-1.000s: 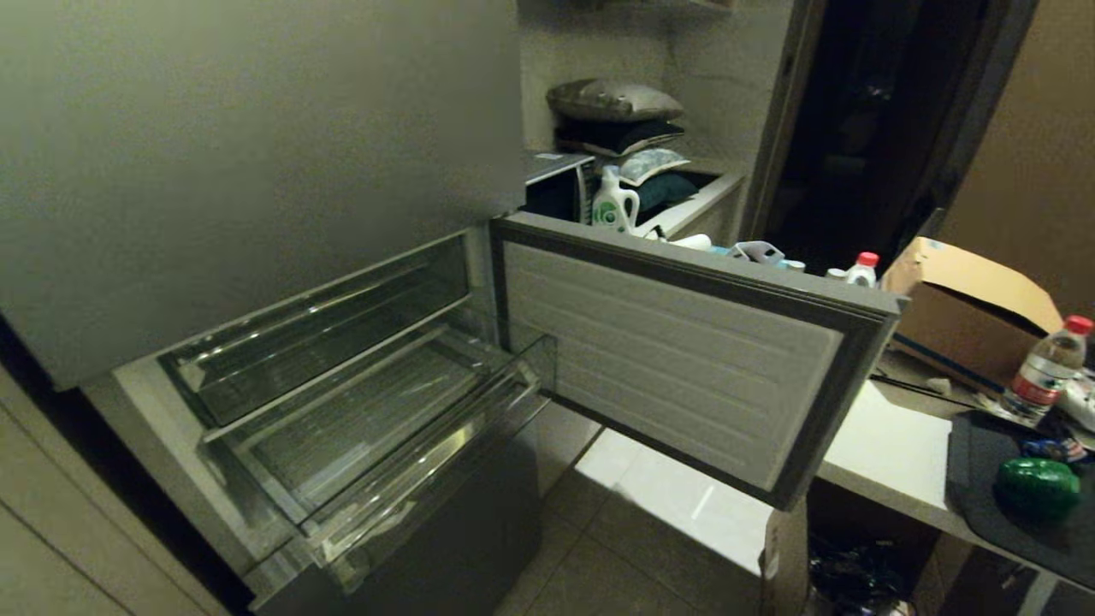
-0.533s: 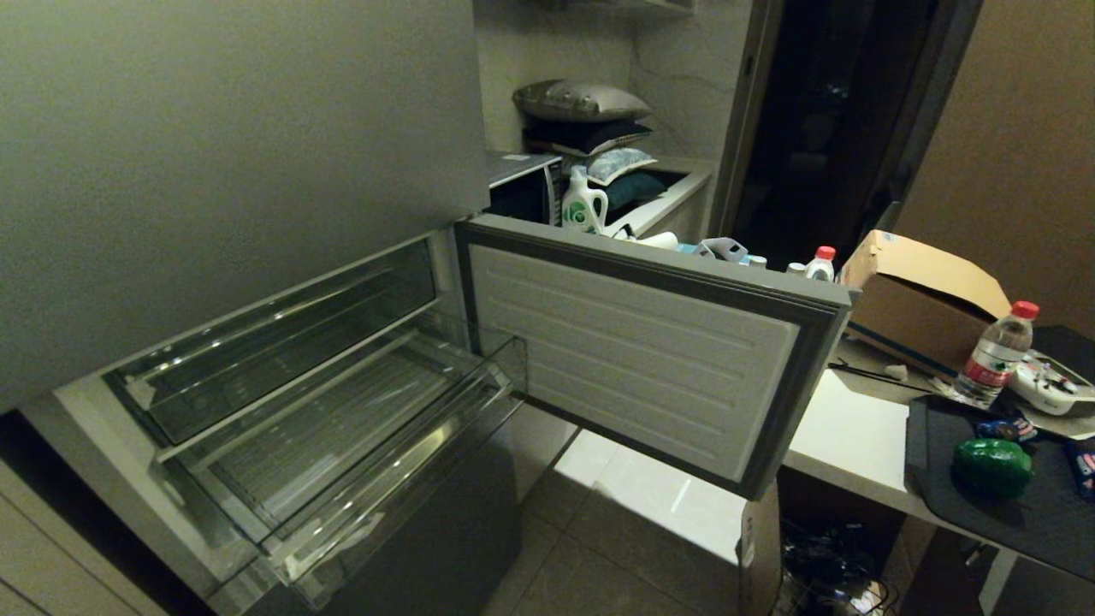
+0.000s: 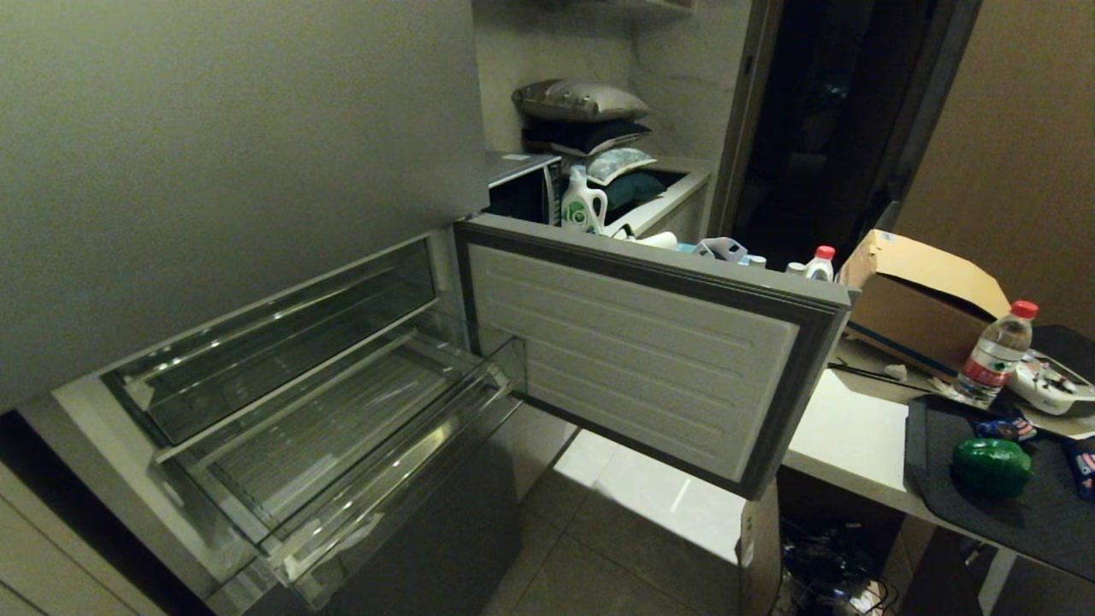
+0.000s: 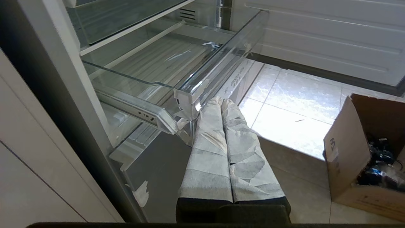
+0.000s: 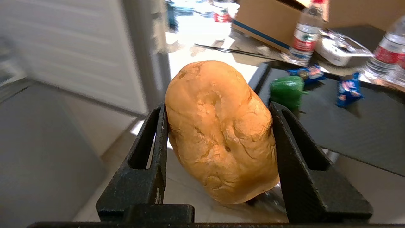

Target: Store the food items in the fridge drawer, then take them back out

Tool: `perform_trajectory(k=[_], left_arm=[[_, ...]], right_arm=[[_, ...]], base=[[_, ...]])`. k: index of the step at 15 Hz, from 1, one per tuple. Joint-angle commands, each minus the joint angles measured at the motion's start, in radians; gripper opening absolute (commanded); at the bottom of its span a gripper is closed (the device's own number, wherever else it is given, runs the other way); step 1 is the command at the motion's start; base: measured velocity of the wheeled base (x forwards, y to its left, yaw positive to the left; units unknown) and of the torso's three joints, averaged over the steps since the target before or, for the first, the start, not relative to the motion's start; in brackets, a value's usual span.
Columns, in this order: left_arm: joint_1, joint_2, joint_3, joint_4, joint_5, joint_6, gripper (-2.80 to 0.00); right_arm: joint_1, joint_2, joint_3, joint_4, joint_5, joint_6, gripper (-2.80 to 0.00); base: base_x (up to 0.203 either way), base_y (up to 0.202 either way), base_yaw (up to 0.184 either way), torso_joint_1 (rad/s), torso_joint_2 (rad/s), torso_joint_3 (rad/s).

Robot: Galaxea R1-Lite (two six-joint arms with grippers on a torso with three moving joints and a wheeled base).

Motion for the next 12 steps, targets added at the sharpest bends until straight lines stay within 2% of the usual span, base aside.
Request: perform_trajectory(k=[1,4,7,12], left_arm=[[0.0,0.0,0.0,0.0,0.0,0.0,-2.8],[0.0,0.0,0.0,0.0,0.0,0.0,-2.8],[0.0,0.0,0.0,0.0,0.0,0.0,-2.8],[0.0,0.0,0.0,0.0,0.0,0.0,-2.8]], right_arm=[[-0.102,0.363,-0.035,-0.131,0.019,0.008,-2.8],[-0.346,0.668,-0.117,-0.263,0.14,0.037,-2.8],[-0.476,0.911,-0.19,-0.349,0.202,0.091,-2.8],[-0.643,1.254,-0.284,-0.586,0.224,0.114,-2.8]], base=[[0.0,0.0,0.0,0.0,0.0,0.0],[0.0,0.0,0.0,0.0,0.0,0.0],[0.0,0.0,0.0,0.0,0.0,0.0],[0.0,0.0,0.0,0.0,0.0,0.0]])
